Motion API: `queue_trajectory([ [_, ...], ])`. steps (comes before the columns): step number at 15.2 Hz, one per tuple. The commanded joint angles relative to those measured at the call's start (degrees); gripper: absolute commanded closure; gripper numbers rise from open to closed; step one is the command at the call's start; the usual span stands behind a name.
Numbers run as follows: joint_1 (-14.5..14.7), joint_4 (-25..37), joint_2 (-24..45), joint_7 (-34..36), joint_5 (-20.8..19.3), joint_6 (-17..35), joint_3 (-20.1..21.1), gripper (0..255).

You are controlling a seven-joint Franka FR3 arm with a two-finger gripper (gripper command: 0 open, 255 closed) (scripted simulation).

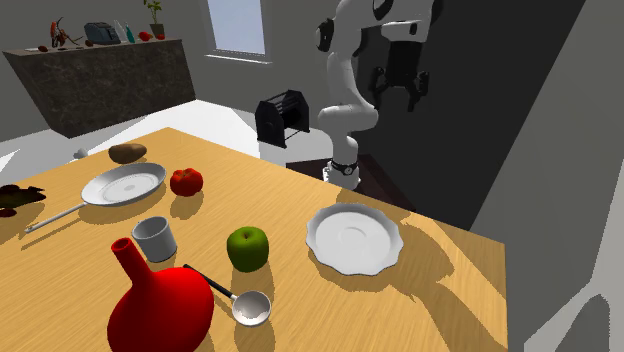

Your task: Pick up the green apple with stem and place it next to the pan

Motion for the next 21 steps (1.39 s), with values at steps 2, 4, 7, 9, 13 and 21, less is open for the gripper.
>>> queue_trajectory([
  [2,-0.1,-0.5,0.2,-2.1,-0.5,0.3,-1.5,0],
  [4,-0.2,-1.1,1.0,-6.2,-1.6,1.0,-4.6,0],
  [7,-0.5,-1.5,2.8,-12.3,-3.1,2.1,-9.1,0],
  [9,-0.6,-1.3,4.6,-16.3,-4.2,2.9,-12.1,0],
  [13,-0.8,0.1,9.1,-24.5,-5.8,4.5,-18.0,0],
  [21,-0.2,6.7,22.2,-41.4,-6.2,7.8,-29.4,0],
])
